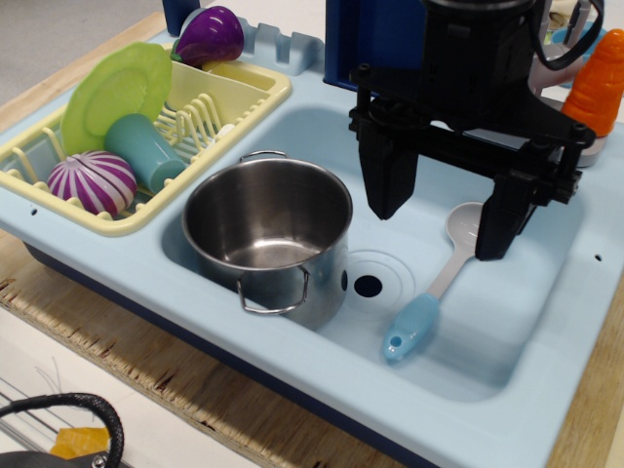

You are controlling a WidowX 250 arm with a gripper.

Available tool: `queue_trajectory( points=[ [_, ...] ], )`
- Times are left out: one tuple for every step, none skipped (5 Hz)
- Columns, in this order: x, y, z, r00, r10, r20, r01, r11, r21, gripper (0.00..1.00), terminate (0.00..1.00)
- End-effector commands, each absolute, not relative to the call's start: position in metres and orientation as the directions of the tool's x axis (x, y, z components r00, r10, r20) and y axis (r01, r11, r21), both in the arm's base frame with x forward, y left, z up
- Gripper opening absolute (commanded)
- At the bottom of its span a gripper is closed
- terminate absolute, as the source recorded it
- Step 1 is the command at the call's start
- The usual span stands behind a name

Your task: Put spoon in pot

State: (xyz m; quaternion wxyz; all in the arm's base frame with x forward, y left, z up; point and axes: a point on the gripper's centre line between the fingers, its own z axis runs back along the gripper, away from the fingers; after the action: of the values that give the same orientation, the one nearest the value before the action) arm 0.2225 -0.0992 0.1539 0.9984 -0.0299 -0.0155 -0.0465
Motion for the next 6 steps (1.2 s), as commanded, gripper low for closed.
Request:
queue_trajectory(
  points=[
    [0.222,-0.099,0.154,0.995,-0.092,0.034,0.094,0.994,-0.058,1.00,0.00],
    [0.226,-0.102,0.139,0.997,-0.072,-0.020,0.070,0.996,-0.052,1.00,0.00],
    [0.227,-0.104,0.131,0.998,-0.043,-0.048,0.041,0.998,-0.043,1.00,0.00],
    [0.227,-0.105,0.119,0.993,-0.017,-0.116,0.011,0.998,-0.055,1.00,0.00],
    [0.221,-0.103,0.108,0.993,-0.003,-0.119,-0.007,0.997,-0.078,1.00,0.00],
    [0.221,-0.102,0.103,0.995,-0.005,-0.103,-0.004,0.996,-0.091,1.00,0.00]
  ],
)
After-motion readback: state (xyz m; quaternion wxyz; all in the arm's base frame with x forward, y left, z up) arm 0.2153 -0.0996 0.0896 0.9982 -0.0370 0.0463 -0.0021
